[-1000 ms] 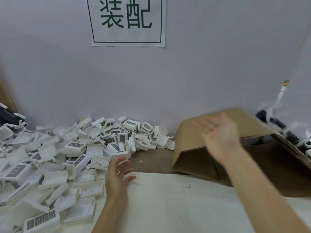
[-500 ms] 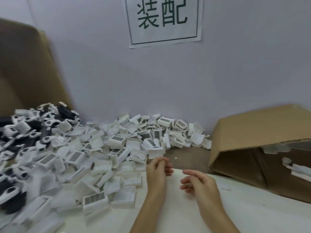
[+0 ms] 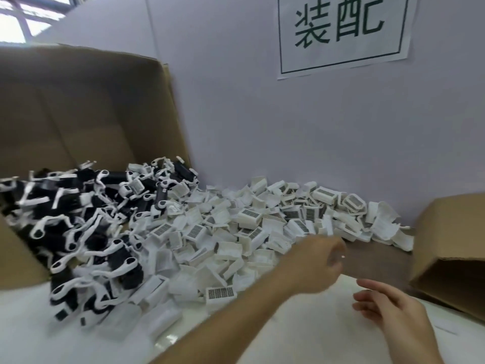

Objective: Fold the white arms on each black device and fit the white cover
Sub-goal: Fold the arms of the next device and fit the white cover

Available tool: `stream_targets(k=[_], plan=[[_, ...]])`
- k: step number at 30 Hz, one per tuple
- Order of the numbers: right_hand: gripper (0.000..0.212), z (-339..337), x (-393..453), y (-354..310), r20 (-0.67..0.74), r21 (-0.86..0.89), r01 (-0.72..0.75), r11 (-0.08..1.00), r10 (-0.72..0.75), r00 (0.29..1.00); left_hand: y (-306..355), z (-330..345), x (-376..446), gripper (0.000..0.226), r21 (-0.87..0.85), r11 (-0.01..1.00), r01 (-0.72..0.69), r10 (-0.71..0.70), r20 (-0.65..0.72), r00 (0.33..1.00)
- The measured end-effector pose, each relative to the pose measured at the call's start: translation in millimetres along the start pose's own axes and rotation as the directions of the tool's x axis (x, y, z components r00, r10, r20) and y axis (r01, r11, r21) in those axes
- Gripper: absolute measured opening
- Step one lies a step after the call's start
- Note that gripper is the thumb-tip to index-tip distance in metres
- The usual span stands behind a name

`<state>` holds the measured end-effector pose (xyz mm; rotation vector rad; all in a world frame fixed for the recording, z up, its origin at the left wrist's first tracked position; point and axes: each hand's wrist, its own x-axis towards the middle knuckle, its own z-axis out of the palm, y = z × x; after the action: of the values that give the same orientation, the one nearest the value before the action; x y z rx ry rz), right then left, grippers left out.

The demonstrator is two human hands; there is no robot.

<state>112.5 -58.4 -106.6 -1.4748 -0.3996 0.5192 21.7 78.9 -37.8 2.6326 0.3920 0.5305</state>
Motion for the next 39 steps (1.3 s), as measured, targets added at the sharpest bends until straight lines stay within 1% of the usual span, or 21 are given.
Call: stream_targets(k=[2,4,5,7,8,9,10,11,13,14,15,17,19,20,22,25,28,30,33,36,39], plan=[[0.034,-0.4,-1.5,-1.2,0.014,0.019,0.017,1.000,-0.017,1.000,-12.4,-32.3,0.0,0.030,0.316,0.945,-0.086,0.091,0.000,0.996],[0.034,-1.0,-4.0,-2.6,0.034,0.039,0.023,0.999,-0.024,0.999,-34.8,-61.7,-0.3,0.031,0.579,0.806,-0.119,0.130,0.023,0.991],[0.034,-0.7,-5.1,-3.1,0.049,0.046,0.020,0.999,-0.022,0.999,-50.1,-77.3,-0.4,0.033,0.667,0.739,-0.095,0.109,0.021,0.994],[0.033,-0.1,-6.3,-3.3,0.069,0.053,0.012,0.999,-0.015,0.998,-87.6,-110.0,-0.6,0.034,0.736,0.676,0.034,0.006,-0.052,0.999],[0.034,-0.6,-6.7,-3.3,0.073,0.056,0.012,0.998,-0.016,0.997,-107.1,-125.7,-1.4,0.034,0.710,0.690,0.140,-0.073,-0.124,0.990],[0.035,-1.0,-6.7,-3.3,0.080,0.064,0.009,0.998,-0.014,0.997,-128.3,-140.4,-2.3,0.034,0.627,0.730,0.272,-0.168,-0.222,0.961],[0.035,-1.2,-6.6,-3.2,0.093,0.078,-0.005,0.997,-0.002,0.996,-149.9,-153.0,-4.8,0.035,0.495,0.761,0.419,-0.276,-0.337,0.900],[0.035,-1.7,-6.9,-3.2,0.111,0.091,-0.026,0.995,0.016,0.994,-171.9,-163.2,-8.9,0.040,0.340,0.753,0.564,-0.395,-0.451,0.800],[0.034,-2.8,-6.8,-3.7,0.152,0.111,-0.060,0.992,0.043,0.987,-209.4,-177.6,-22.4,0.057,0.094,0.622,0.777,-0.605,-0.573,0.553],[0.034,-3.3,-5.9,-4.4,0.163,0.118,-0.071,0.990,0.051,0.985,-225.4,-182.6,-29.6,0.067,0.033,0.547,0.837,-0.669,-0.584,0.460],[0.034,-3.8,-4.2,-4.9,0.169,0.128,-0.084,0.988,0.062,0.984,-239.9,-187.2,-35.5,0.076,-0.009,0.491,0.871,-0.711,-0.582,0.395],[0.032,-4.2,-2.2,-5.3,0.179,0.159,-0.124,0.980,0.095,0.979,-262.0,-194.2,-40.8,0.083,-0.105,0.441,0.891,-0.779,-0.538,0.322],[0.032,-5.6,-0.4,-3.3,0.174,0.159,-0.134,0.978,0.106,0.979,-275.7,-196.2,-37.0,0.067,-0.180,0.450,0.875,-0.825,-0.459,0.331],[0.034,-6.2,0.7,-1.9,0.173,0.155,-0.135,0.979,0.108,0.979,-280.6,-195.0,-34.2,0.058,-0.178,0.458,0.871,-0.833,-0.427,0.351],[0.035,-5.6,1.8,-1.3,0.172,0.146,-0.144,0.979,0.118,0.978,-288.9,-191.5,-27.0,0.055,-0.118,0.433,0.893,-0.845,-0.397,0.358],[0.032,-1.9,1.9,-1.6,0.124,0.111,-0.119,0.987,0.105,0.987,-297.6,-189.6,-18.7,0.062,-0.062,0.323,0.945,-0.872,-0.409,0.271],[0.031,1.1,0.2,-3.5,0.076,0.087,-0.090,0.992,0.084,0.994,-303.9,-191.9,-11.2,0.053,-0.139,0.326,0.935,-0.879,-0.410,0.245],[0.031,3.1,-0.7,-6.0,0.038,0.086,-0.091,0.992,0.088,0.995,-301.6,-189.4,-6.7,0.051,-0.202,0.367,0.908,-0.858,-0.451,0.246],[0.033,7.3,-3.2,-9.6,0.003,0.088,-0.076,0.993,0.076,0.997,-288.2,-181.9,-4.0,0.058,-0.184,0.444,0.877,-0.768,-0.582,0.267],[0.034,7.5,-2.9,-8.8,-0.011,0.078,-0.067,0.995,0.068,0.998,-266.0,-182.8,-2.4,0.045,-0.113,0.548,0.829,-0.631,-0.707,0.321],[0.035,7.2,-0.7,-5.8,-0.030,0.065,-0.044,0.997,0.046,0.998,-231.5,-186.7,5.6,0.032,-0.084,0.696,0.713,-0.493,-0.778,0.390]])
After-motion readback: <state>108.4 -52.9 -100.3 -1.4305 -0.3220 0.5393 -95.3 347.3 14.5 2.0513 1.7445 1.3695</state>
